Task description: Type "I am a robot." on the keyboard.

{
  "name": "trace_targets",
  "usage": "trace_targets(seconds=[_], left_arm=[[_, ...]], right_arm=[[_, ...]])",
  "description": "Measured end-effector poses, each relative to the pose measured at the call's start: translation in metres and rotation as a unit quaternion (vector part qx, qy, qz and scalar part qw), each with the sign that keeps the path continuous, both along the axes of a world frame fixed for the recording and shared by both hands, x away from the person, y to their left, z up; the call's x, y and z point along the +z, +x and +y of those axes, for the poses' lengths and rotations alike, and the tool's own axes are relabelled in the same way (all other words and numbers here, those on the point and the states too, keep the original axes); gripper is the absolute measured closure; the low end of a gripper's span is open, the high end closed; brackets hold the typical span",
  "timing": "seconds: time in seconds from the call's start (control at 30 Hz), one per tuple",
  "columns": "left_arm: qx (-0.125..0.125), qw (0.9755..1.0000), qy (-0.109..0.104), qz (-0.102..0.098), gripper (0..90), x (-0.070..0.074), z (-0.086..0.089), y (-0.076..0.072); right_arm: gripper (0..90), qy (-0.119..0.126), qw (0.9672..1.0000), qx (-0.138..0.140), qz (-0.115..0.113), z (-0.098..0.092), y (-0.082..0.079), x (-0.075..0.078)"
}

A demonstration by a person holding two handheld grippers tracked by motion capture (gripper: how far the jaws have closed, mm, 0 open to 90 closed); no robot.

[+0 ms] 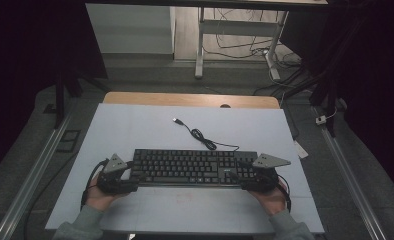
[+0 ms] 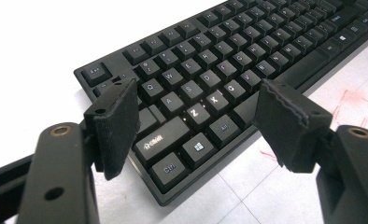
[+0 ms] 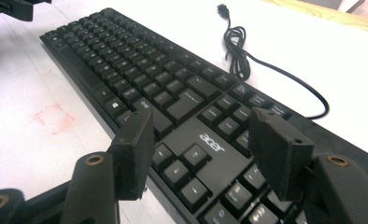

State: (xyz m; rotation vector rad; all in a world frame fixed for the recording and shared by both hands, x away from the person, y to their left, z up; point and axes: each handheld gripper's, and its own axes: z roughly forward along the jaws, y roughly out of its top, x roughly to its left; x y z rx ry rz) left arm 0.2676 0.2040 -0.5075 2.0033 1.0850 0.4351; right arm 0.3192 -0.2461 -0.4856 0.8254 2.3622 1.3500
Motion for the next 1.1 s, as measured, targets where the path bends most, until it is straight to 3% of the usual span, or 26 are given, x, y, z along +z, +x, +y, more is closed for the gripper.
trace_targets(seconds=[0.5, 1.1], left_arm=[[0.002, 0.9999, -0.009, 0.008, 31.3, 0.000, 0.002, 0.002], [0.009, 0.9998, -0.015, 0.008, 32.9, 0.002, 0.002, 0.003]], right_arm=[[41.8, 0.007, 0.9999, 0.012, 0.001, 0.026, 0.008, 0.004], [42.9, 0.005, 0.9985, 0.054, -0.002, 0.080, 0.019, 0.011]])
